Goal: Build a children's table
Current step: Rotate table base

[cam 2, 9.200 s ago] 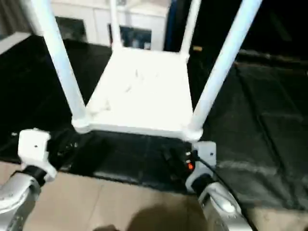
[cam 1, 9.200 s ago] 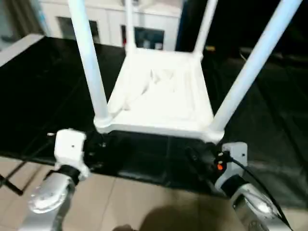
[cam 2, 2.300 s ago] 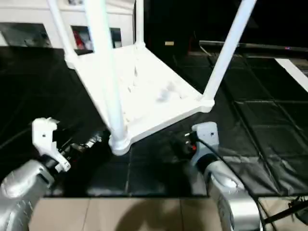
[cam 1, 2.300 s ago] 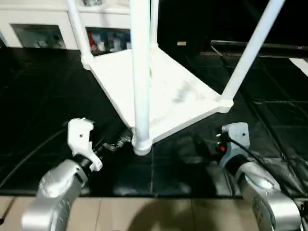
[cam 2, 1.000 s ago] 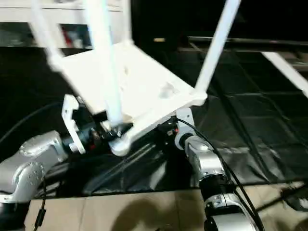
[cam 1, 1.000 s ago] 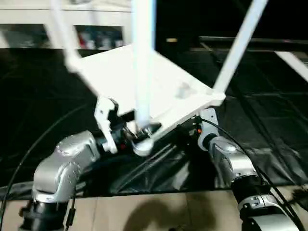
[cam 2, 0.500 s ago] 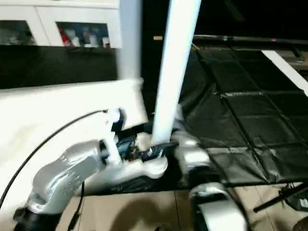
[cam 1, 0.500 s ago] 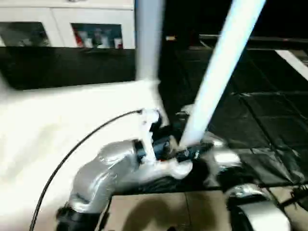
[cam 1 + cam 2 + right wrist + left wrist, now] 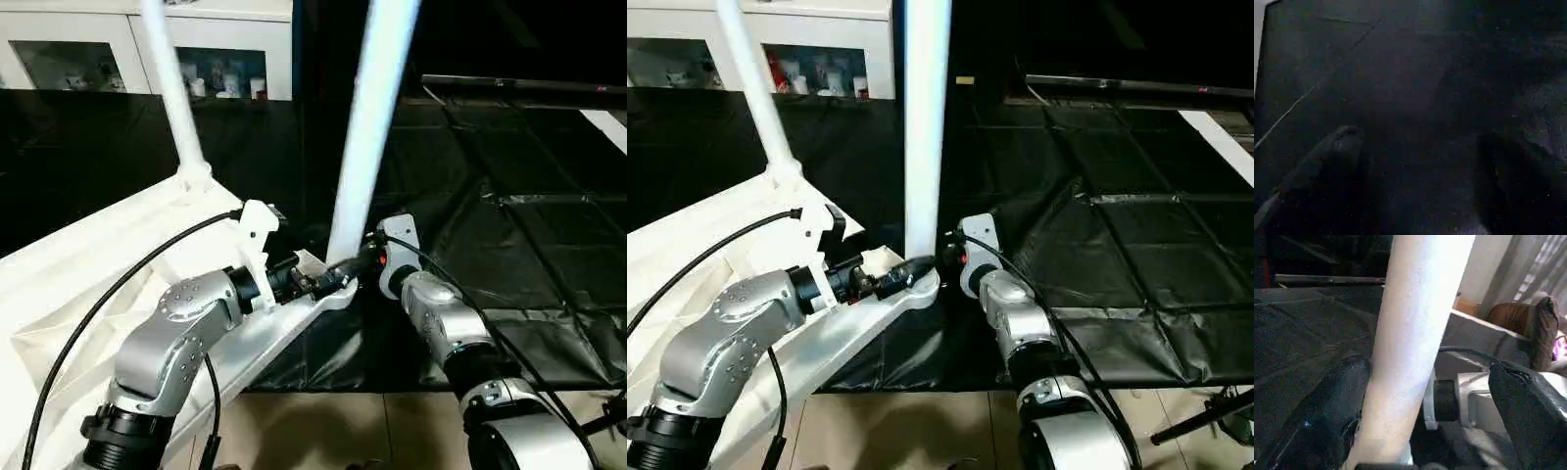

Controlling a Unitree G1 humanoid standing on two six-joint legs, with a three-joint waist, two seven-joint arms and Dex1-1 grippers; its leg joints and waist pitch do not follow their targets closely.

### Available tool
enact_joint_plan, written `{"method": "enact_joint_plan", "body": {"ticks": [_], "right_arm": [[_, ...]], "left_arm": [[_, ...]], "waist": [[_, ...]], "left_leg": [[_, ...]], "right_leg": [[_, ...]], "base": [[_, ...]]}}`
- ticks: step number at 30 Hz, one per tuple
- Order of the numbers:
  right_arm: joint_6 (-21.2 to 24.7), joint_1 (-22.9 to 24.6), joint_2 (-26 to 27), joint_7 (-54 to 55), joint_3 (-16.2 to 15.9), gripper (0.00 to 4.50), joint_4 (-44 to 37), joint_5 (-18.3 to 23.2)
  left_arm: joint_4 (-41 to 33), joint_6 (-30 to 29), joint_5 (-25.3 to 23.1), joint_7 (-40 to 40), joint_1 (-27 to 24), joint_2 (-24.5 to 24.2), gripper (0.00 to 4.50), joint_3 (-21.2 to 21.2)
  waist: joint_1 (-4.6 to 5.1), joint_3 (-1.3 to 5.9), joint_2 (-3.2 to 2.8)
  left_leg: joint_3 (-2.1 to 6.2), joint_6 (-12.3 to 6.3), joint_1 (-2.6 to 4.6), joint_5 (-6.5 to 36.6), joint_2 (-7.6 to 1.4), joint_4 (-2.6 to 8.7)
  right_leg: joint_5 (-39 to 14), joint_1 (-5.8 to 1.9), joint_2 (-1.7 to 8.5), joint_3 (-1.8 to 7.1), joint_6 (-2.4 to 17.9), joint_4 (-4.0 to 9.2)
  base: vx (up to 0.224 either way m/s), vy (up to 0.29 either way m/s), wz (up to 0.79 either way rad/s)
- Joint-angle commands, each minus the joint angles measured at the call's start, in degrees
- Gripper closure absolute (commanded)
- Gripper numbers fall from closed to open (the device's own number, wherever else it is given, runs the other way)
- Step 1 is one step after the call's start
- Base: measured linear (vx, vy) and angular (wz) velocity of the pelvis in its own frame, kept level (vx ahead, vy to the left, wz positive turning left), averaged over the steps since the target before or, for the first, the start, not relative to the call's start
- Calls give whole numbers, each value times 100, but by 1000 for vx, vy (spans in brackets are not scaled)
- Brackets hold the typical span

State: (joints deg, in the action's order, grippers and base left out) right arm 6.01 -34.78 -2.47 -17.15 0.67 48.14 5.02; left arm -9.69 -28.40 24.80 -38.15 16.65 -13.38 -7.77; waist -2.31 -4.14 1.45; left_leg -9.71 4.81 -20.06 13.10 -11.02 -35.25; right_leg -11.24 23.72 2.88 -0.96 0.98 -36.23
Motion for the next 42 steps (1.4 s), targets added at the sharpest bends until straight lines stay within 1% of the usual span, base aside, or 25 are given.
{"method": "enact_joint_plan", "body": {"ticks": [1, 4, 5, 6, 9, 12, 14, 16, 19, 20, 22, 23, 24, 25, 26, 28, 29, 30, 33, 34, 37, 38, 39, 40, 42], "right_arm": [[72, 137, -13, 46, 50, 6, 43, 49], [68, 150, -22, 74, 96, 6, 36, 46], [65, 155, -33, 89, 112, 6, 28, 48], [53, 161, -72, 96, 154, 6, -4, 62], [56, 207, -148, 67, 173, 6, -128, 66], [143, 421, -508, -127, 170, 6, -652, 26], [183, 482, -595, -196, 168, 6, -807, 29], [270, 642, -850, -427, 149, 6, -1232, 28], [330, 914, -1181, -1003, 43, 6, -1951, 95], [415, 1134, -1420, -1530, -27, 6, -2564, 300], [486, 1276, -1579, -1838, -63, 6, -2958, 456], [584, 1455, -1855, -2257, -98, 6, -3432, 669], [662, 1625, -2141, -2648, -122, 6, -3841, 860], [762, 1787, -2405, -2979, -128, 6, -4215, 1027], [931, 1953, -2679, -3341, -96, 6, -4578, 1264], [1281, 2104, -2903, -3715, 28, 3, -4941, 1717], [1643, 2230, -3038, -4025, 154, 3, -5326, 2166], [1643, 2230, -3038, -4025, 154, 3, -5326, 2166], [1977, 2284, -3064, -4277, 118, 3, -5706, 2544], [1977, 2284, -3064, -4277, 118, 3, -5706, 2544], [1936, 2151, -2910, -4101, -67, 3, -5692, 2418], [1868, 2102, -2834, -4016, -160, 3, -5683, 2361], [1887, 1931, -2598, -3685, -315, 3, -5523, 2137], [1909, 1807, -2430, -3450, -419, 3, -5404, 1975], [1790, 1463, -1951, -2920, -590, 3, -4918, 1617]], "left_arm": [[52, 27, -118, 84, 129, 1, 15, 2], [91, -58, -262, 154, 157, -113, 15, -17], [88, -127, -312, 181, 163, -183, 15, -35], [42, -327, -477, 222, 174, -423, 15, -113], [-86, -685, -614, 284, 163, -717, 15, -172], [-538, -1516, -722, 492, 45, -1299, 15, 6], [-637, -1668, -700, 532, 11, -1373, 15, 87], [-813, -1962, -649, 629, -54, -1520, 15, 275], [-1048, -2304, -575, 718, -158, -1685, 15, 487], [-1231, -2541, -487, 690, -253, -1803, 15, 587], [-1355, -2671, -426, 655, -321, -1900, 15, 631], [-1498, -2756, -329, 528, -440, -2061, 15, 705], [-1634, -2808, -224, 385, -560, -2209, 15, 795], [-1773, -2824, -113, 237, -672, -2337, 15, 888], [-1937, -2912, 33, 79, -788, -2476, 15, 983], [-2133, -3035, 126, -116, -932, -2723, 5, 968], [-2333, -3182, 209, -258, -1048, -2904, 5, 924], [-2333, -3182, 209, -258, -1048, -2904, 5, 924], [-2541, -3418, 327, -303, -1173, -3024, 5, 796], [-2541, -3418, 327, -303, -1173, -3024, 5, 796], [-2546, -3462, 320, -266, -1205, -3075, 5, 663], [-2540, -3468, 334, -257, -1214, -3081, 5, 631], [-2508, -3482, 243, -207, -1212, -3134, 5, 521], [-2480, -3489, 173, -175, -1207, -3175, 5, 443], [-2413, -3522, 13, -99, -1198, -3225, 5, 278]], "waist": [[-23, 393, -71], [-30, 393, -78], [-33, 392, -100], [-33, 392, -104], [-37, 395, -119], [-80, 395, -122], [-97, 383, -111], [-120, 382, -108], [-120, 339, -109], [-130, 336, -100], [-125, 330, -79], [-129, 318, -86], [-122, 320, -85], [-144, 289, -66], [-140, 254, -62], [-145, 256, -76], [-140, 230, -65], [-146, 232, -69], [-128, 224, -75], [-124, 230, -86], [-117, 238, -72], [-114, 249, -67], [-116, 248, -66], [-98, 257, -82], [-34, 275, -59]], "left_leg": [[-13, -101, -12, 287, -128, 422], [-11, -102, -9, 305, -124, 422], [-7, -97, -6, 313, -118, 423], [-3, -90, -8, 324, -118, 424], [-1, -71, 7, 275, -120, 423], [-5, -41, 9, 179, -105, 414], [-8, -39, 0, 170, -95, 413], [-11, -25, -2, 192, -90, 408], [-1, -50, -27, 362, -92, 424], [3, -67, -32, 391, -103, 423], [15, -172, -56, 327, -101, 426], [14, -216, -43, 342, -96, 427], [15, -233, -46, 374, -100, 426], [22, -279, -48, 502, -120, 436], [21, -339, -37, 606, -125, 466], [23, -357, -25, 669, -130, 463], [27, -388, -26, 779, -135, 479], [39, -387, -25, 785, -143, 483], [40, -355, -30, 746, -141, 485], [45, -335, -29, 753, -138, 485], [43, -292, -33, 672, -123, 480], [44, -274, -36, 623, -120, 475], [40, -258, -39, 553, -116, 473], [47, -217, -50, 466, -106, 477], [49, -134, -57, 421, -90, 471]], "right_leg": [[65, -359, 354, 198, 1419, 321], [60, -357, 353, 197, 1414, 323], [53, -353, 349, 194, 1403, 320], [41, -355, 352, 194, 1394, 322], [96, -342, 340, 189, 1366, 307], [319, -347, 323, 185, 1384, 286], [349, -352, 308, 187, 1352, 290], [316, -361, 305, 188, 1348, 296], [-48, -354, 317, 190, 1301, 338], [-132, -370, 318, 194, 1268, 343], [-84, -386, 312, 199, 1234, 343], [-223, -359, 308, 197, 1228, 374], [-299, -356, 313, 198, 1241, 375], [-495, -365, 320, 205, 1198, 402], [-784, -329, 304, 204, 1150, 449], [-971, -317, 312, 207, 1155, 457], [-1279, -296, 322, 213, 1117, 496], [-1338, -300, 331, 214, 1106, 491], [-1491, -263, 323, 209, 1098, 513], [-1505, -267, 325, 204, 1106, 506], [-1569, -252, 322, 204, 1053, 516], [-1527, -261, 320, 202, 1049, 510], [-1439, -258, 318, 202, 1049, 503], [-1356, -255, 313, 196, 1054, 478], [-1337, -247, 318, 191, 1079, 462]], "base": [[0, 0, 0], [0, 0, 0], [0, 0, 0], [0, 0, 0], [0, 0, 0], [0, 0, 0], [0, 0, 0], [0, 0, 0], [0, 0, 0], [0, 0, 0], [0, 0, 0], [0, 0, 0], [0, 0, 0], [0, 0, 0], [0, 0, 0], [0, 0, 0], [0, 0, 0], [0, 0, 0], [0, 0, 0], [0, 0, 0], [0, 0, 0], [0, 0, 0], [0, 0, 0], [0, 0, 0], [0, 0, 0]]}}
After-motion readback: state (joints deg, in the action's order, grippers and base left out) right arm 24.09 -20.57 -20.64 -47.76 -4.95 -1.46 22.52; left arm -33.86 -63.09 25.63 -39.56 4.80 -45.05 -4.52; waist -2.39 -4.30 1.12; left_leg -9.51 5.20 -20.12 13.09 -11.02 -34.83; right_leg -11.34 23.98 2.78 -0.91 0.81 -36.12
